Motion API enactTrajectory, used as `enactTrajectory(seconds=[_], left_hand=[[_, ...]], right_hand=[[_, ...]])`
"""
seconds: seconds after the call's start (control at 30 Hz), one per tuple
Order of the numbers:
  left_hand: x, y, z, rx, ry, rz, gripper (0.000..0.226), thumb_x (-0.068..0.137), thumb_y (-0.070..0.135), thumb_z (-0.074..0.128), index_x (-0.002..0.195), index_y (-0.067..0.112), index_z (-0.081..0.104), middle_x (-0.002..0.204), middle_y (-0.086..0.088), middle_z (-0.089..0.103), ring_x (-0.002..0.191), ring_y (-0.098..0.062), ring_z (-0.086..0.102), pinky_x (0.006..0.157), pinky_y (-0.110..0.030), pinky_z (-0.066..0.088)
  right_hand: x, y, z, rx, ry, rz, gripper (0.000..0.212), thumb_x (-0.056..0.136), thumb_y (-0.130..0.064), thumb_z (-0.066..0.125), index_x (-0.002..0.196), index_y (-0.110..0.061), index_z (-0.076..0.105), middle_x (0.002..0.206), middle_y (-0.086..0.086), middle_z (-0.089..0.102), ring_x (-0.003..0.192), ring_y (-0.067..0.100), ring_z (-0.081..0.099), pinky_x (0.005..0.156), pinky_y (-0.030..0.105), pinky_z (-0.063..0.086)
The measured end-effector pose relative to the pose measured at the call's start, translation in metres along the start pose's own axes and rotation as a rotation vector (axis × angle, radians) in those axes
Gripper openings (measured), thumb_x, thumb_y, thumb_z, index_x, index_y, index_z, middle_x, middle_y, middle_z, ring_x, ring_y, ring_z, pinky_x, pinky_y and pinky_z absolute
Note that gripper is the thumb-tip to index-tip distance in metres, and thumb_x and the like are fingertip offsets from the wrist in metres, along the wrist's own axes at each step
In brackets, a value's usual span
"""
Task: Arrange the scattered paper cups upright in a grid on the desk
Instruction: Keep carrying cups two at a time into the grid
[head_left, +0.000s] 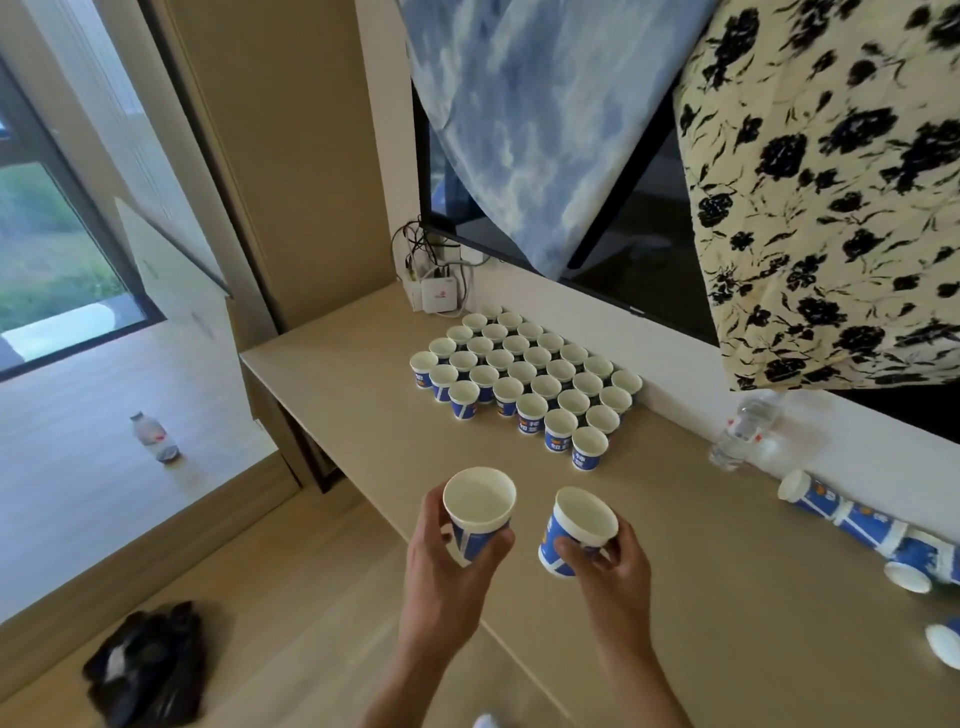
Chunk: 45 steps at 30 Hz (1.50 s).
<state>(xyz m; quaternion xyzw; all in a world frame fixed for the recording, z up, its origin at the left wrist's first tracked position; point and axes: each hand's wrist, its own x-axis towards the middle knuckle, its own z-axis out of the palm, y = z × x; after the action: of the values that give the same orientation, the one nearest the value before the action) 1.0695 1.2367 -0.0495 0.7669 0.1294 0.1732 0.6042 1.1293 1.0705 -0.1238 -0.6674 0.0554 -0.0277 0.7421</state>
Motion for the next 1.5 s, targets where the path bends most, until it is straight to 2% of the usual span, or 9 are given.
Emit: enactTrajectory(seconds=[0.23, 0.43, 0.6, 0.73, 1.0, 1.13, 1.27, 1.37, 1.5], left_hand=[[0.056, -0.034, -0.017, 0.074, -0.015, -0.024, 0.051, 0.077, 0.02, 0.085, 0.117, 0.036, 0.057, 0.108, 0.02, 0.068, 0.103, -0.006, 0.063, 0.091, -0.034, 0.051], [0.142, -0.053, -0.028, 0.201, -0.132, -0.046, 0.056, 0.07, 0.04, 0.08, 0.12, 0.038, 0.057, 0.11, 0.018, 0.069, 0.103, -0.006, 0.065, 0.092, -0.044, 0.054], [0.213, -0.058, -0.019, 0.266, -0.193, -0.04, 0.055, 0.065, 0.046, 0.08, 0.113, 0.052, 0.054, 0.108, 0.024, 0.069, 0.099, -0.003, 0.065, 0.088, -0.036, 0.055], [0.257, -0.073, -0.003, 0.241, -0.265, -0.058, 0.057, 0.061, 0.05, 0.078, 0.113, 0.046, 0.057, 0.107, 0.016, 0.071, 0.098, -0.01, 0.069, 0.088, -0.042, 0.057], [0.312, -0.116, 0.024, 0.199, -0.422, -0.152, 0.063, 0.058, 0.052, 0.078, 0.116, 0.036, 0.058, 0.106, 0.016, 0.071, 0.097, -0.009, 0.069, 0.084, -0.035, 0.057], [0.335, -0.134, 0.023, 0.184, -0.549, -0.175, 0.064, 0.059, 0.049, 0.079, 0.117, 0.036, 0.057, 0.108, 0.017, 0.071, 0.098, -0.008, 0.068, 0.083, -0.033, 0.058], [0.363, -0.148, 0.012, 0.152, -0.605, -0.197, 0.061, 0.059, 0.047, 0.08, 0.115, 0.04, 0.056, 0.106, 0.02, 0.07, 0.097, -0.008, 0.068, 0.083, -0.034, 0.058], [0.385, -0.159, 0.003, 0.128, -0.623, -0.193, 0.058, 0.06, 0.045, 0.08, 0.113, 0.048, 0.054, 0.108, 0.022, 0.069, 0.096, -0.006, 0.068, 0.082, -0.031, 0.057], [0.416, -0.171, -0.008, 0.108, -0.649, -0.179, 0.066, 0.063, 0.041, 0.082, 0.123, 0.037, 0.055, 0.112, 0.019, 0.068, 0.098, -0.01, 0.067, 0.085, -0.033, 0.057]], right_hand=[[0.042, 0.028, 0.055, 0.02, -0.013, 0.059, 0.068, 0.054, -0.037, 0.08, 0.118, -0.021, 0.065, 0.11, -0.002, 0.071, 0.099, 0.017, 0.069, 0.083, 0.034, 0.057], [0.11, 0.052, 0.103, 0.094, 0.07, 0.128, 0.073, 0.048, -0.042, 0.08, 0.117, -0.02, 0.065, 0.11, 0.0, 0.07, 0.099, 0.019, 0.068, 0.075, 0.025, 0.057], [0.155, 0.053, 0.13, 0.147, 0.116, 0.13, 0.062, 0.053, -0.028, 0.083, 0.112, -0.021, 0.065, 0.105, -0.003, 0.069, 0.095, 0.015, 0.067, 0.075, 0.027, 0.058], [0.169, 0.06, 0.139, 0.114, 0.142, 0.146, 0.058, 0.06, -0.017, 0.084, 0.114, -0.025, 0.064, 0.107, -0.006, 0.069, 0.098, 0.015, 0.066, 0.077, 0.03, 0.059], [0.176, 0.092, 0.143, -0.023, 0.256, 0.232, 0.064, 0.056, -0.031, 0.086, 0.116, -0.028, 0.063, 0.109, -0.01, 0.069, 0.102, 0.014, 0.066, 0.08, 0.033, 0.06], [0.188, 0.095, 0.161, -0.096, 0.302, 0.279, 0.061, 0.06, -0.026, 0.088, 0.115, -0.031, 0.061, 0.108, -0.014, 0.067, 0.099, 0.01, 0.065, 0.078, 0.03, 0.059], [0.208, 0.107, 0.19, -0.148, 0.336, 0.318, 0.06, 0.065, -0.014, 0.089, 0.116, -0.029, 0.061, 0.112, -0.008, 0.066, 0.099, 0.008, 0.064, 0.075, 0.028, 0.059], [0.228, 0.117, 0.212, -0.154, 0.376, 0.355, 0.061, 0.066, -0.006, 0.086, 0.118, -0.028, 0.06, 0.115, -0.003, 0.066, 0.099, 0.001, 0.061, 0.071, 0.021, 0.055], [0.255, 0.125, 0.234, -0.188, 0.444, 0.382, 0.06, 0.069, 0.002, 0.081, 0.12, -0.022, 0.059, 0.113, -0.002, 0.065, 0.092, -0.01, 0.058, 0.069, 0.008, 0.048]])
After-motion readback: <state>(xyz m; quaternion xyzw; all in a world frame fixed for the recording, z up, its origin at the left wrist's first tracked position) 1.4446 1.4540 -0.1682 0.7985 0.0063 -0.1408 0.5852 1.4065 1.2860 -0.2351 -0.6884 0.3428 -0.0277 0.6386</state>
